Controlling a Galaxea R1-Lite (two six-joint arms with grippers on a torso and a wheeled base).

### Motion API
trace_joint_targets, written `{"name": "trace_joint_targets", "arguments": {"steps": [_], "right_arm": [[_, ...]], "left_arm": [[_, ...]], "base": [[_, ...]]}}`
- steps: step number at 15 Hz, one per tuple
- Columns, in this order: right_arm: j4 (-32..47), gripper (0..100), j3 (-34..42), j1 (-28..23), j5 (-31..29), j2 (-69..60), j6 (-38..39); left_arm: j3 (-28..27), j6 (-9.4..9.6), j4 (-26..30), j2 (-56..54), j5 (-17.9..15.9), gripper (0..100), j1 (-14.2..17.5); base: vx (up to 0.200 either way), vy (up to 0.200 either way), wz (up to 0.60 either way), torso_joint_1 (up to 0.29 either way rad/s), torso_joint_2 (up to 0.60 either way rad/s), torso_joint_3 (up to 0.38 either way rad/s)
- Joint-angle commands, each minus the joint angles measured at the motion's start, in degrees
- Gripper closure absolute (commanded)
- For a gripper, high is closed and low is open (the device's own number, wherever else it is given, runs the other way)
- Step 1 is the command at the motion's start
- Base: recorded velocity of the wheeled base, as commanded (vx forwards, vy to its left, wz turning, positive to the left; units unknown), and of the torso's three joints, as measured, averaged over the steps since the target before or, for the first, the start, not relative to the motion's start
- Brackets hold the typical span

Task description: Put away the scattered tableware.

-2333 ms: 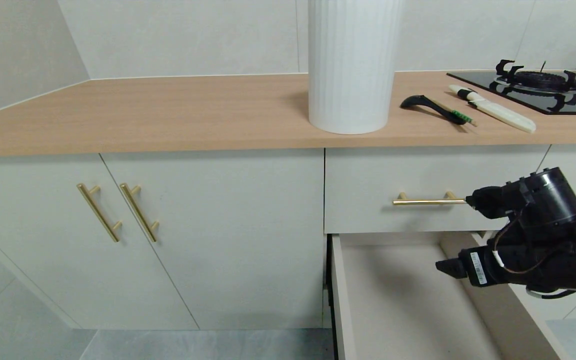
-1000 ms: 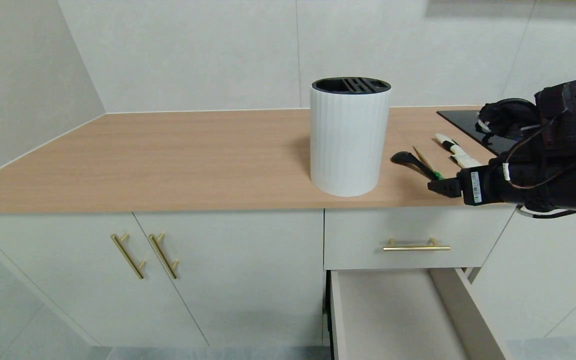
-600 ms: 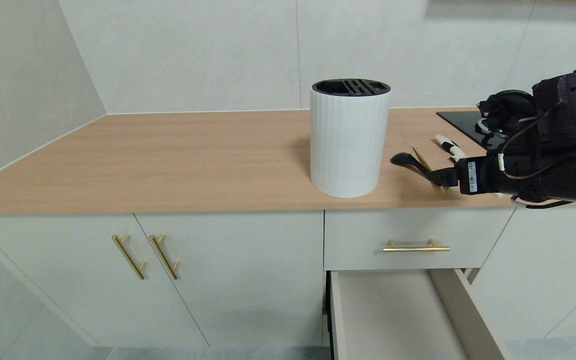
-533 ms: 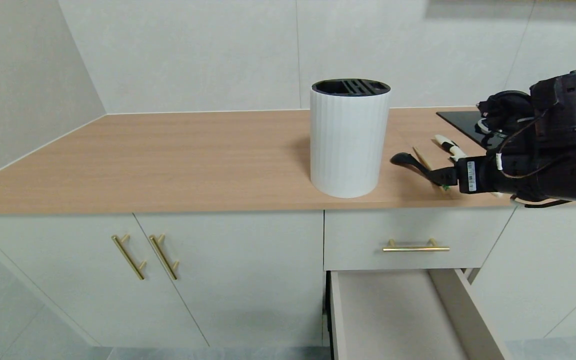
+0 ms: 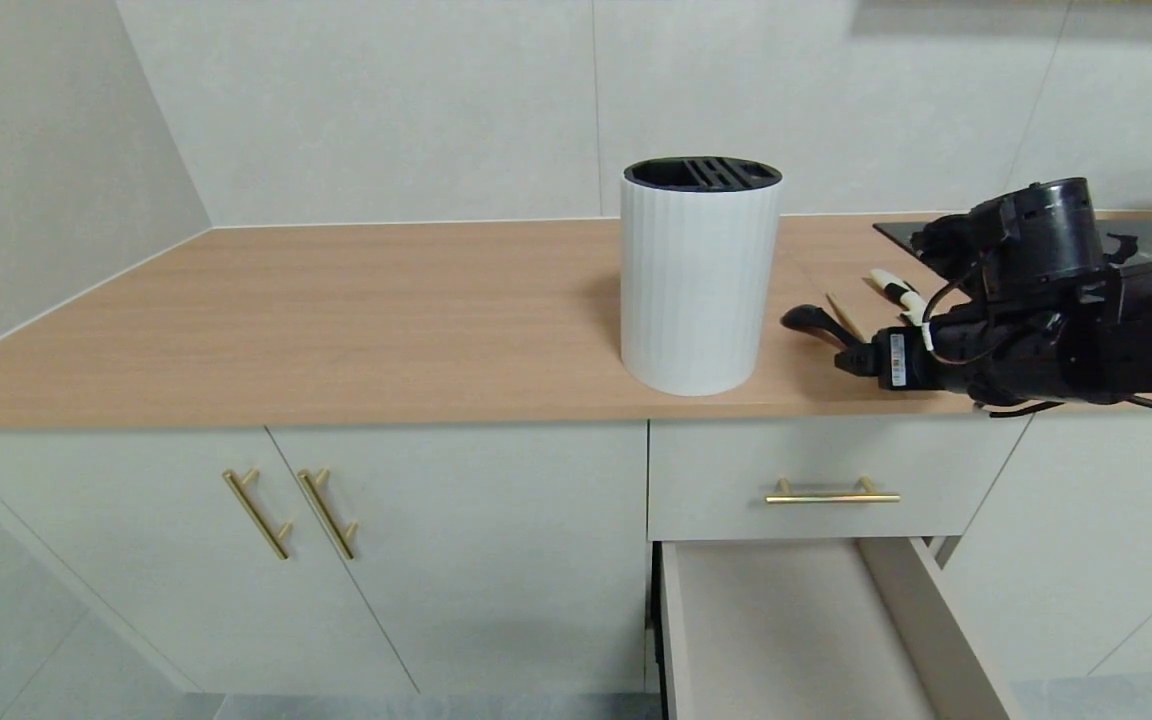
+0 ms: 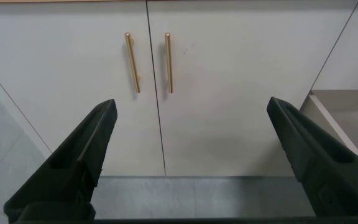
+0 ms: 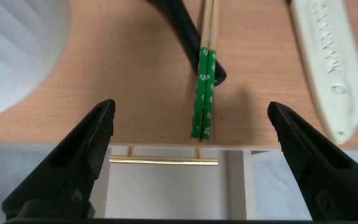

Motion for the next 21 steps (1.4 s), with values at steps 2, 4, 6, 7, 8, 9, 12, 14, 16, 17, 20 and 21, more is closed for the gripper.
{"name": "trace_joint_targets", "arguments": {"steps": [2,4,6,7,8,9,12,14,16,17,20,21], "right_arm": [[-0.02,0,-0.07,-0.25,0.01,2.0,0.01],[-0.02,0,-0.86,-0.95,0.01,3.32,0.1],[-0.02,100,-1.3,-1.48,0.01,3.76,0.1],[-0.02,100,-1.3,-1.48,0.01,3.76,0.19],[-0.02,100,-1.3,-1.48,0.09,3.67,0.19],[-0.02,100,-1.3,-1.48,0.09,3.59,0.19],[-0.02,100,-1.12,-1.48,0.01,3.32,0.27],[-0.02,100,-1.03,-1.48,0.01,3.15,0.27],[-0.02,100,-0.95,-1.48,0.01,2.27,0.27],[0.07,100,-0.77,-1.48,0.01,1.04,0.27],[0.51,100,4.41,-1.21,0.27,-7.4,0.45],[0.68,100,6.7,-1.12,0.53,-11.27,0.36]], "left_arm": [[0.0,-0.03,-0.03,0.0,0.02,0,0.02],[0.0,-0.03,-0.03,0.09,0.02,0,0.02],[0.0,-0.03,-0.03,0.0,0.02,0,0.02],[0.0,-0.03,-0.03,0.0,0.02,0,0.02],[0.0,-0.03,-0.03,0.09,0.02,0,0.02],[0.0,-0.03,-0.03,0.09,0.02,0,0.02],[0.0,-0.03,-0.03,0.09,0.02,0,0.02],[0.0,-0.03,-0.03,0.09,0.02,0,0.02],[0.0,-0.03,-0.03,0.09,0.02,0,0.02],[0.0,-0.03,-0.03,0.0,0.02,0,0.02],[0.0,-0.03,-0.03,0.09,0.02,0,0.02],[0.0,-0.03,-0.03,0.0,0.02,0,0.02]], "base": [[0.0,0.0,0.0,0.0,0.0,0.0],[0.0,0.0,0.0,0.0,0.0,0.0],[0.0,0.0,0.0,0.0,0.0,0.0],[0.0,0.0,0.0,0.0,0.0,0.0],[0.0,0.0,0.0,0.0,0.0,0.0],[0.0,0.0,0.0,0.0,0.0,0.0],[0.0,0.0,0.0,0.0,0.0,0.0],[0.0,0.0,0.0,0.0,0.0,0.0],[0.0,0.0,0.0,0.0,0.0,0.0],[0.0,0.0,0.0,0.0,0.0,0.0],[0.0,0.0,0.0,0.0,0.0,0.0],[0.0,0.0,0.0,0.0,0.0,0.0]]}}
